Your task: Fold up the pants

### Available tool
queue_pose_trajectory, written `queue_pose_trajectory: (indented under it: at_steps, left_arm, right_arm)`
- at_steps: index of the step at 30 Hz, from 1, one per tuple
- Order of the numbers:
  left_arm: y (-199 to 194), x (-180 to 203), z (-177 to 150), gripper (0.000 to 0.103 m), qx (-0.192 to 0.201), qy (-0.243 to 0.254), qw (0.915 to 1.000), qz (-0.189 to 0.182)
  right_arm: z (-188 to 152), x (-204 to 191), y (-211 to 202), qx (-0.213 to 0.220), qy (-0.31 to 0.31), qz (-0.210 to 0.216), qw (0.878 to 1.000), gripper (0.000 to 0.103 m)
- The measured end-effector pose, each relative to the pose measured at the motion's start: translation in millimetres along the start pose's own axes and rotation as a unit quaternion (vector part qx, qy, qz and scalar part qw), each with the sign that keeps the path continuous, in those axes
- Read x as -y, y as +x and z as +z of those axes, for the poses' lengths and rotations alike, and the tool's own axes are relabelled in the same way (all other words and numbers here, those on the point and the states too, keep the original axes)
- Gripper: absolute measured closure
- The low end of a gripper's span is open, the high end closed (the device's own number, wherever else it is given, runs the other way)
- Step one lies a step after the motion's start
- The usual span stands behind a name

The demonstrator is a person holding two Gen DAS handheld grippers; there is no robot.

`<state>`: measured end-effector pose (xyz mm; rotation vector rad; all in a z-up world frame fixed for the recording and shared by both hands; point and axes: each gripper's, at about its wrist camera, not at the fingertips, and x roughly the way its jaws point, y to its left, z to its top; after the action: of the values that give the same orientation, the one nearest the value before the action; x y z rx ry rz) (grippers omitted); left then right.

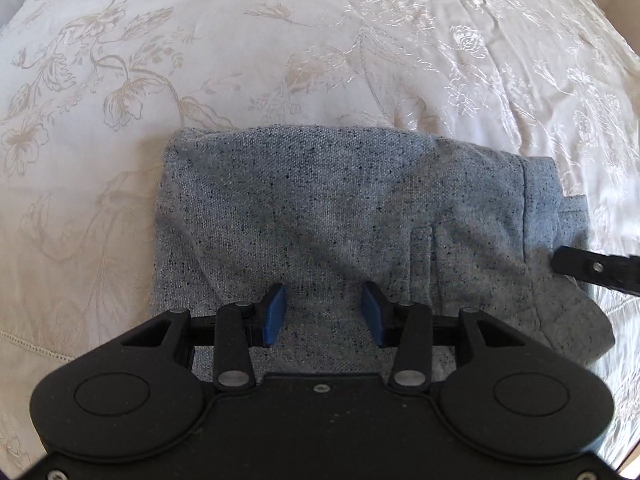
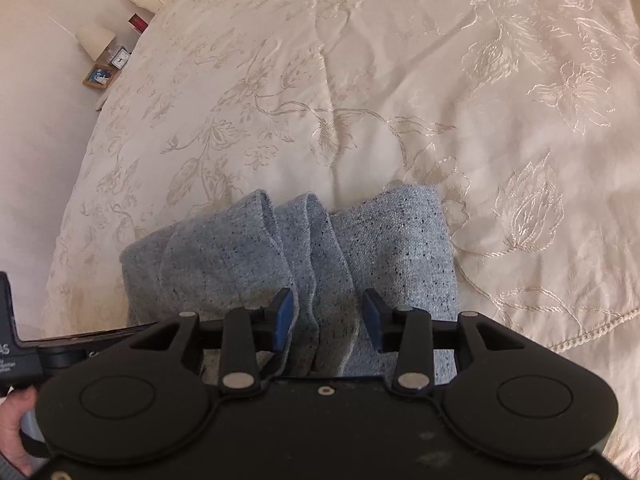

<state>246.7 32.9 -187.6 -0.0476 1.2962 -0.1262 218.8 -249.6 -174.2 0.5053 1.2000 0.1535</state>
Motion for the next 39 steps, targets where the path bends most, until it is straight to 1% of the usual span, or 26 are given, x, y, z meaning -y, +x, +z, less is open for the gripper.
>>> queue_pose_trajectory:
  at_steps: [3,6,8,10,12,13,16,18,19,20,21,22,25,27,29,31,34,36,39]
  left_arm:
    - [-6.7,1.2,0.7,0.051,0.007,0.012,0.9999,0.002]
    - [-25.5,1.5,-4.8,0.054,0.037,0.025,0.999,0.009]
    - [-42.8,1.0,-13.6,0.055,0.066,0.03,0.9972,0.015]
    - [-62.9,-3.3,-27.1,0.055,0.093,0.034,0.9948,0.024]
    - [-78.9,-7.2,-44.9,0.055,0.108,0.036,0.9928,0.035]
    - [-84.8,-8.4,-54.3,0.055,0.112,0.037,0.9922,0.041]
    - [-98.5,-7.9,-84.3,0.055,0.113,0.052,0.9908,0.052]
    - [-104.4,-2.1,-102.9,0.055,0.113,0.067,0.9899,0.055]
    - [-107.5,1.7,-112.3,0.055,0.111,0.078,0.9894,0.052]
    - [-108.4,6.7,-121.3,0.055,0.109,0.088,0.989,0.048]
    - [-108.7,12.8,-129.4,0.055,0.106,0.099,0.9884,0.045]
    - [-106.6,21.2,-133.9,0.055,0.102,0.109,0.988,0.041]
    - [-103.2,42.6,-143.8,0.055,0.094,0.131,0.9868,0.016]
    - [-101.9,57.1,-147.9,0.055,0.098,0.141,0.9852,0.003]
    - [-97.8,69.5,-146.4,0.055,0.107,0.146,0.9835,0.001]
    - [-93.4,81.1,-140.7,0.055,0.127,0.148,0.9807,0.008]
    - [-81.6,97.4,-129.6,0.055,0.152,0.163,0.9743,0.037]
    - [-70.5,101.9,-124.8,0.055,0.15,0.173,0.9723,0.045]
    - [-52.7,99.6,-125.4,0.055,0.122,0.188,0.9735,0.046]
  right_arm:
    - [5.5,-0.4,17.4,-0.02,0.002,0.015,1.0,0.061]
    - [7.8,-7.0,26.2,-0.042,0.002,0.049,0.998,0.06]
    - [6.0,-18.9,23.3,-0.037,-0.03,0.054,0.997,0.06]
    - [2.0,-29.1,22.4,-0.033,-0.077,0.041,0.996,0.059]
    - [0.6,-30.5,28.2,-0.04,-0.1,0.029,0.994,0.058]
    - [1.4,-28.3,31.9,-0.05,-0.094,0.028,0.994,0.058]
    - [6.0,-19.1,40.2,-0.069,-0.041,0.03,0.996,0.057]
    - [4.9,-22.1,39.2,-0.067,-0.047,0.022,0.996,0.063]
    - [3.2,-26.5,36.7,-0.062,-0.06,0.018,0.996,0.078]
    - [0.9,-34.2,32.8,-0.056,-0.08,0.004,0.995,0.094]
    - [-0.2,-38.9,29.1,-0.053,-0.096,-0.006,0.994,0.097]
    - [-0.8,-42.7,24.3,-0.048,-0.101,-0.006,0.994,0.097]
    - [2.1,-45.5,2.1,-0.029,-0.085,0.013,0.996,0.097]
    - [5.3,-47.9,-15.0,-0.013,-0.079,0.024,0.996,0.097]
    - [9.2,-54.2,-32.0,-0.002,-0.083,0.036,0.996,0.097]
    - [12.8,-63.7,-46.6,0.006,-0.096,0.046,0.994,0.097]
    - [16.0,-80.5,-63.2,0.016,-0.119,0.056,0.991,0.097]
    - [17.3,-86.7,-73.2,0.023,-0.126,0.061,0.99,0.097]
    - [18.4,-87.7,-89.8,0.034,-0.126,0.069,0.989,0.098]
